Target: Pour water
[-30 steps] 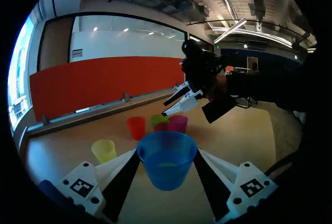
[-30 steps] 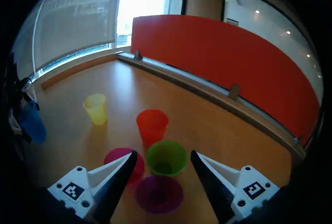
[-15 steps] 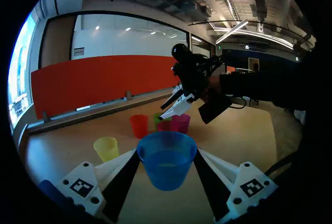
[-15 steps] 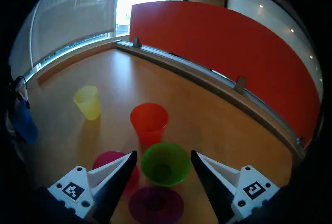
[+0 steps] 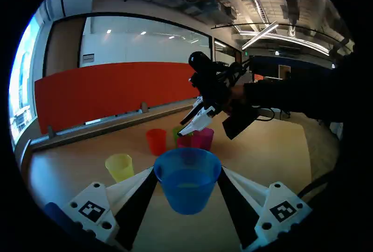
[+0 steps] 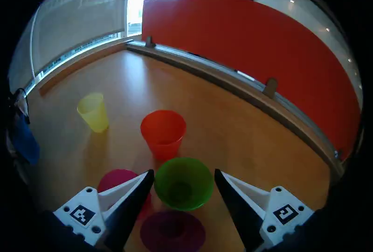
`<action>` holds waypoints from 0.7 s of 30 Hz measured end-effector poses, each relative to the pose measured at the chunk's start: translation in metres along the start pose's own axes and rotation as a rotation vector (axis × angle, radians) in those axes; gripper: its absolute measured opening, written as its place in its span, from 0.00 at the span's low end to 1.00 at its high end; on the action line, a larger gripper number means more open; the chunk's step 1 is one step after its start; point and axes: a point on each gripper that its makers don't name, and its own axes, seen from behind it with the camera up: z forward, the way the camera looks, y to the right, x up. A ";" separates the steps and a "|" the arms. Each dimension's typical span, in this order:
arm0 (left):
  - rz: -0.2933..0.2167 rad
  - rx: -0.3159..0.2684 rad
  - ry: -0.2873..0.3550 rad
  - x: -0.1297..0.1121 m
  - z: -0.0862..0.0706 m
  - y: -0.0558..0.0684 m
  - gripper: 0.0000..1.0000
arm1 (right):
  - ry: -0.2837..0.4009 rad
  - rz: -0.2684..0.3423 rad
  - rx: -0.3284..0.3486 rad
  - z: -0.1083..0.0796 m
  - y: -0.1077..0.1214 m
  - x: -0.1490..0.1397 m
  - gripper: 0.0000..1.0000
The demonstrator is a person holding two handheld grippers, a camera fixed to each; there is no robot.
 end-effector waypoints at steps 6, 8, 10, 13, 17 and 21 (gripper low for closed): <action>-0.003 0.001 0.003 0.000 0.000 0.000 0.87 | -0.015 0.015 0.005 -0.001 -0.001 -0.002 1.00; -0.003 -0.001 0.002 0.000 0.000 0.000 0.87 | -0.025 0.028 0.005 -0.001 -0.001 -0.003 1.00; -0.002 -0.003 0.002 0.000 0.000 0.000 0.87 | -0.035 0.042 0.007 -0.002 0.000 -0.005 1.00; 0.001 -0.004 0.002 0.000 -0.001 0.001 0.87 | -0.049 0.058 0.007 -0.002 0.001 -0.006 1.00; 0.002 -0.009 0.004 0.001 0.000 0.003 0.87 | -0.071 0.070 0.009 -0.003 0.001 -0.007 1.00; 0.002 -0.014 0.007 0.003 0.000 0.004 0.87 | -0.103 0.081 0.010 -0.004 0.001 -0.008 1.00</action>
